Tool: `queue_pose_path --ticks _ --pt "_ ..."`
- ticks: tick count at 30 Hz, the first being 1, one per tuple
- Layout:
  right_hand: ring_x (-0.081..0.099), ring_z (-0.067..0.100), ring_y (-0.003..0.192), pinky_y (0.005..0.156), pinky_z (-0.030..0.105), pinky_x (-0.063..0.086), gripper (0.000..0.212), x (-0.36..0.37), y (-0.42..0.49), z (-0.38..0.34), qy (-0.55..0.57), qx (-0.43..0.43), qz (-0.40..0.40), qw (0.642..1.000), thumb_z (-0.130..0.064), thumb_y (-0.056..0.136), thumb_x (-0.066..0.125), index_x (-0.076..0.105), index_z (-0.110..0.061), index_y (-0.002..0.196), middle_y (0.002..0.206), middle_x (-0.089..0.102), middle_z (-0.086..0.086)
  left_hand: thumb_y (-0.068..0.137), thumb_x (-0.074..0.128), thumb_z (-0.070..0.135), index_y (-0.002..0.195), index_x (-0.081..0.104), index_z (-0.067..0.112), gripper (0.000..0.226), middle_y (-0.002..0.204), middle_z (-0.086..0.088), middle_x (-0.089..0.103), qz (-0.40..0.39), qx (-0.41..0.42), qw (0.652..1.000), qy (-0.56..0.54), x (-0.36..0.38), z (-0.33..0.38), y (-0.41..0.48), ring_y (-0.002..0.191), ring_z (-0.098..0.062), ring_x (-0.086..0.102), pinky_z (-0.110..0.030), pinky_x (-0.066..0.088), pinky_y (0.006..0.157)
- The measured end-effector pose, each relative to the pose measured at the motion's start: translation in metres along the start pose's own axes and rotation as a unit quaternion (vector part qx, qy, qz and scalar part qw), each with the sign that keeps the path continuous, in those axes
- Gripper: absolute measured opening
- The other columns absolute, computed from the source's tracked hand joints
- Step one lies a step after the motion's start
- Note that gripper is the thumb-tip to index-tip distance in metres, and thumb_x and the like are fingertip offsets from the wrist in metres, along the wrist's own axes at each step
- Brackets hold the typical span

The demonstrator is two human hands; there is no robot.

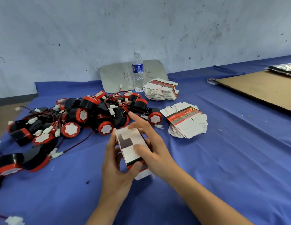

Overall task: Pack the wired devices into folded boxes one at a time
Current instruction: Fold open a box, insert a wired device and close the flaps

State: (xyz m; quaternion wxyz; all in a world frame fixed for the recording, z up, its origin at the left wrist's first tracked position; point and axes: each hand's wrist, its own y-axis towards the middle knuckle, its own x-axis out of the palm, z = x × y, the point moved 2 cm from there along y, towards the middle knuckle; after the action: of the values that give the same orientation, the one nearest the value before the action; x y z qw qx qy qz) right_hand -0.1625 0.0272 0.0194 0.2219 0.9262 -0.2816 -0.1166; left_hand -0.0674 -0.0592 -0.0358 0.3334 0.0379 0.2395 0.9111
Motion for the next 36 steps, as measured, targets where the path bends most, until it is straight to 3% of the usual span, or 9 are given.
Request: queue_pose_path --ticks 2,5,10,13,16,18,23,30,36 --pt "0.055 0.025 0.104 0.083 0.044 0.051 0.058 -0.001 0.002 0.0 -0.047 -0.006 -0.008 0.999 -0.001 0.081 0.043 0.057 -0.022 0.134 0.114 0.053 -0.001 0.064 0.068 0.04 0.148 0.03 0.039 0.092 0.129 0.012 0.059 -0.008 0.007 1.0 0.019 0.0 0.001 -0.001 0.113 -0.014 0.06 -0.025 0.055 0.083" --pt "0.054 0.022 0.104 0.084 0.041 0.049 0.036 0.0 0.002 0.0 -0.061 0.0 0.005 0.998 -0.005 0.084 0.045 0.075 -0.011 0.102 0.109 0.054 0.001 0.064 0.063 0.045 0.149 0.026 0.041 0.093 0.128 0.014 0.056 0.0 0.012 0.999 0.052 0.002 0.005 -0.001 0.109 -0.007 0.059 -0.029 0.055 0.085" --pt "0.059 0.016 0.096 0.078 0.032 0.048 0.03 0.001 0.001 0.003 -0.026 -0.013 0.036 0.999 -0.005 0.085 0.048 0.07 -0.026 0.082 0.105 0.058 0.003 0.081 0.044 0.079 0.141 0.024 0.062 0.066 0.144 0.033 0.033 -0.01 0.096 0.99 0.105 0.003 0.021 0.001 0.129 0.008 0.04 -0.005 0.039 0.091" --pt "0.06 0.015 0.086 0.07 0.027 0.047 0.022 0.004 -0.001 0.007 0.003 -0.007 0.058 0.998 -0.007 0.088 0.042 0.061 -0.019 0.092 0.096 0.063 0.002 0.084 0.044 0.075 0.132 0.041 0.061 0.049 0.144 0.024 0.035 -0.009 0.12 0.987 0.11 0.003 0.019 0.0 0.128 0.0 0.045 -0.014 0.047 0.089" --pt "0.061 0.007 0.089 0.074 0.017 0.048 0.019 0.005 -0.005 0.01 0.054 -0.03 0.116 0.991 -0.014 0.094 0.037 0.053 -0.018 0.105 0.097 0.066 -0.01 0.083 0.045 0.076 0.12 0.051 0.058 0.042 0.14 0.018 0.037 -0.008 0.109 0.987 0.117 0.004 0.017 -0.001 0.118 -0.014 0.054 -0.028 0.055 0.08" --pt "0.058 0.0 0.091 0.076 0.01 0.046 0.025 0.006 -0.006 0.012 0.052 -0.063 0.144 0.986 -0.022 0.097 0.034 0.053 -0.012 0.11 0.1 0.062 -0.02 0.083 0.044 0.077 0.116 0.051 0.061 0.037 0.138 0.024 0.036 -0.006 0.12 0.985 0.122 0.004 0.019 -0.001 0.116 -0.014 0.056 -0.023 0.054 0.077" --pt "0.06 0.013 0.087 0.073 0.022 0.049 0.028 0.007 -0.006 0.012 0.033 -0.066 0.158 0.985 -0.03 0.098 0.035 0.054 -0.022 0.116 0.103 0.059 -0.018 0.084 0.041 0.077 0.11 0.053 0.056 0.036 0.135 0.033 0.034 0.001 0.132 0.982 0.134 0.004 0.021 0.0 0.114 -0.013 0.057 -0.019 0.053 0.077" --pt "0.059 0.02 0.102 0.082 0.025 0.047 0.031 0.006 -0.008 0.009 0.014 -0.08 0.163 0.983 -0.029 0.096 0.036 0.05 -0.031 0.123 0.12 0.058 -0.009 0.082 0.043 0.078 0.104 0.055 0.047 0.04 0.134 0.015 0.04 0.001 0.124 0.984 0.131 0.005 0.021 -0.001 0.111 -0.007 0.056 -0.02 0.053 0.075" --pt "0.058 0.022 0.109 0.086 0.032 0.05 0.032 0.006 -0.009 0.011 -0.006 -0.085 0.16 0.983 -0.032 0.095 0.036 0.049 -0.043 0.123 0.122 0.058 -0.011 0.077 0.055 0.053 0.1 0.057 0.039 0.027 0.129 0.004 0.043 -0.005 0.136 0.982 0.134 0.004 0.019 0.001 0.11 -0.002 0.055 -0.009 0.047 0.074"
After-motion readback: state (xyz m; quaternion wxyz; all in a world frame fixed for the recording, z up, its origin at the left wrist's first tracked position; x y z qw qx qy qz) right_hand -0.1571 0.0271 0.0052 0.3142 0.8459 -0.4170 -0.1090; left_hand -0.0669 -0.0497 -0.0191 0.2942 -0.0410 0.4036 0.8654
